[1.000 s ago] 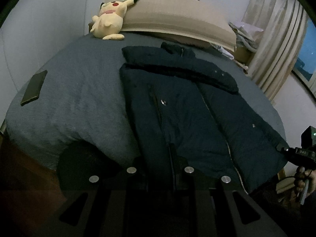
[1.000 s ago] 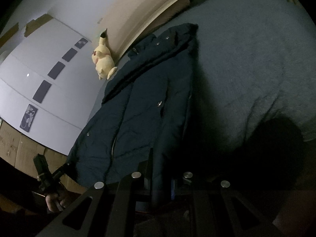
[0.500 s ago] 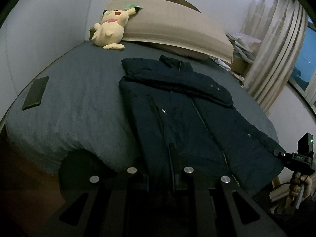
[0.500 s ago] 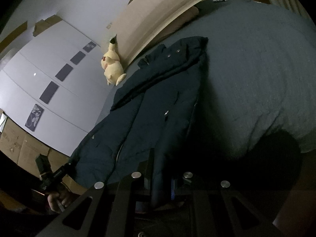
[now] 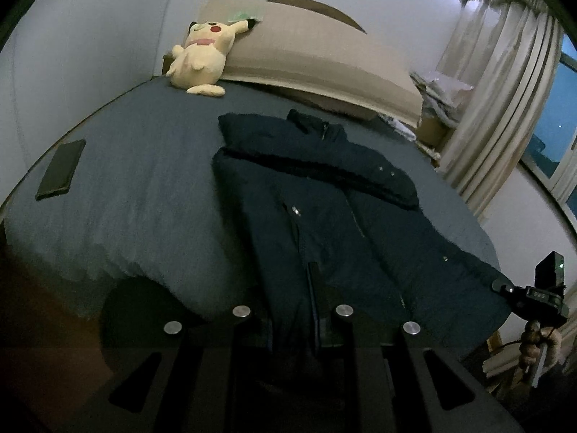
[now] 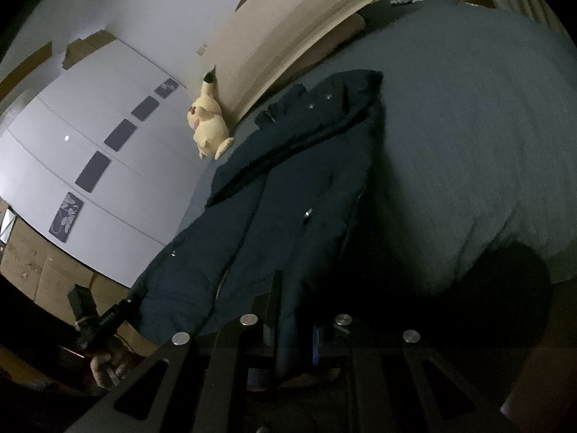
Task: Fold large clothes
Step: 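Lift the hem with both tools and fold it toward the collar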
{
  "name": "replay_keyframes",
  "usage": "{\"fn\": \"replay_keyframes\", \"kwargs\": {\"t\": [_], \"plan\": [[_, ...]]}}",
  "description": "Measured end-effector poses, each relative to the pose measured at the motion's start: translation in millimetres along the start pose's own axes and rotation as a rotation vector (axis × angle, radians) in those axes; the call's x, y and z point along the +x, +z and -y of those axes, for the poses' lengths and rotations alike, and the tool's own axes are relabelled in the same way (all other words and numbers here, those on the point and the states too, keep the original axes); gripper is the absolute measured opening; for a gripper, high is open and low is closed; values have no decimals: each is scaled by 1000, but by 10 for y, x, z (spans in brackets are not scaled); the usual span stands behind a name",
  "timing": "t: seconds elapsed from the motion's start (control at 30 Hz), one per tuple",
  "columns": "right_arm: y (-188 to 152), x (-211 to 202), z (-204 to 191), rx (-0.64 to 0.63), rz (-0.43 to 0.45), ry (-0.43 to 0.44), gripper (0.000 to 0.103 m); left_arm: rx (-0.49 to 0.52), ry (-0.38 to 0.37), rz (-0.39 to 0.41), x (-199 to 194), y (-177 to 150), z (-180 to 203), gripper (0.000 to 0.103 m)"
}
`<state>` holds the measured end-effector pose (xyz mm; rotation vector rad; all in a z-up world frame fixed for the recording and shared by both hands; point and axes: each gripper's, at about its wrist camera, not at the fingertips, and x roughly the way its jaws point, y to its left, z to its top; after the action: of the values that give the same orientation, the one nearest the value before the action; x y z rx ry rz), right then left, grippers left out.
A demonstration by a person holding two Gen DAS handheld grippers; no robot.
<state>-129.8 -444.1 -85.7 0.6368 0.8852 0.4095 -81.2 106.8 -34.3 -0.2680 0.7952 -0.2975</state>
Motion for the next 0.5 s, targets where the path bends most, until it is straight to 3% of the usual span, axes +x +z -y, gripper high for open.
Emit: {"fn": "replay_keyframes", "kwargs": {"t": [0.5], "plan": [[594,-77,-241,17,181,119,12,1,-34,152,4,628,86,14]]}}
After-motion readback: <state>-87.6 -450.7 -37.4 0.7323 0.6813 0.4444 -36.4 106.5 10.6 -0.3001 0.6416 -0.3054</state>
